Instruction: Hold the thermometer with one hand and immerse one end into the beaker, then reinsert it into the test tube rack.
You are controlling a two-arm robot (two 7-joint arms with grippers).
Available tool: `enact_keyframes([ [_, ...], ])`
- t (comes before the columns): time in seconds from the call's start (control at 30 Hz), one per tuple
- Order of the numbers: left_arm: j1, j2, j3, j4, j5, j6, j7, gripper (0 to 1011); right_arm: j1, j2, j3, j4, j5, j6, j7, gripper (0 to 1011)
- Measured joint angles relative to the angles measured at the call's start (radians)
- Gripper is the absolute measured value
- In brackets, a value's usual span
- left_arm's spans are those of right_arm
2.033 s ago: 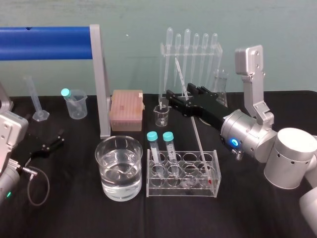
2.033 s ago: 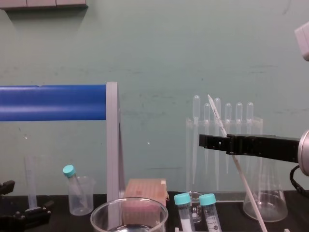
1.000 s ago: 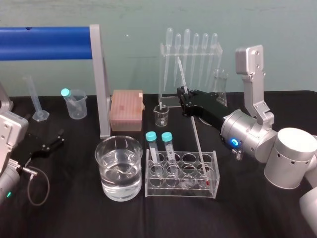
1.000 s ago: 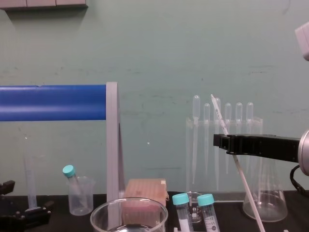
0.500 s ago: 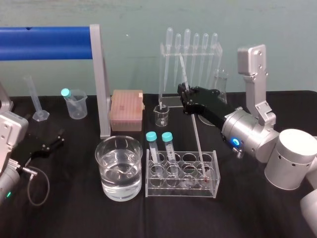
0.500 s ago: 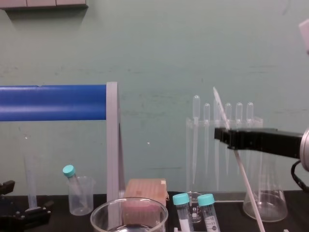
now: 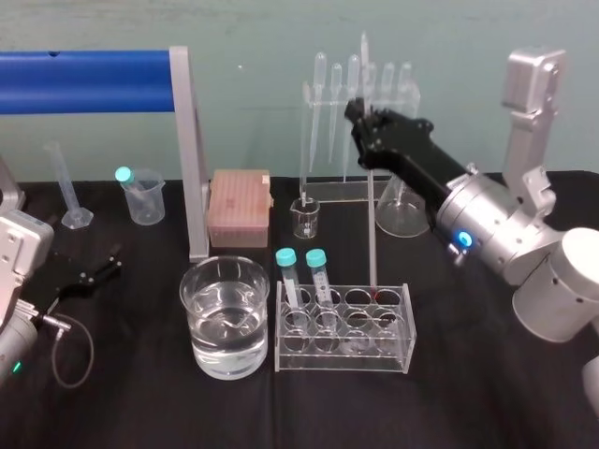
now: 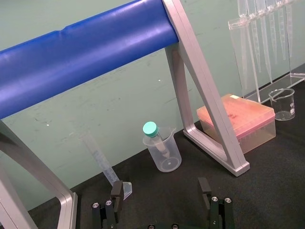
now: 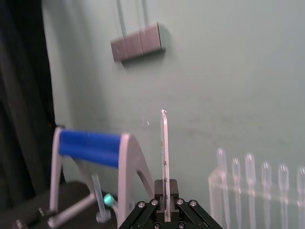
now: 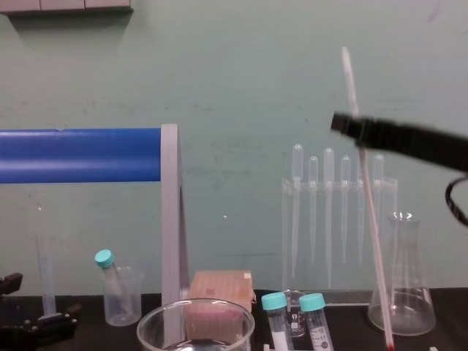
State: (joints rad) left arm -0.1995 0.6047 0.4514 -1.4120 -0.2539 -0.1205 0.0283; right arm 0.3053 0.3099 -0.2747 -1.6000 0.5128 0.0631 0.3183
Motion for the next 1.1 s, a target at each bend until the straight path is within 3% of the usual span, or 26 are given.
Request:
enact_keyframes([
  [0.33,0.0,0.0,0.0,0.0,0.0,0.0,0.0,1008,0.048,-0.009,0.005,0.009,0.074,-0.11,0.095,52],
  [0.77,0.0,0.0,0.0,0.0,0.0,0.0,0.0,1008,0.125,-0.047,-0.061,0.074,0.169,-0.249,0.257,52],
  [1.1,0.0,0.0,0.0,0.0,0.0,0.0,0.0,1008,0.157,-0.078,-0.111,0.134,0.25,-0.292,0.365,52],
])
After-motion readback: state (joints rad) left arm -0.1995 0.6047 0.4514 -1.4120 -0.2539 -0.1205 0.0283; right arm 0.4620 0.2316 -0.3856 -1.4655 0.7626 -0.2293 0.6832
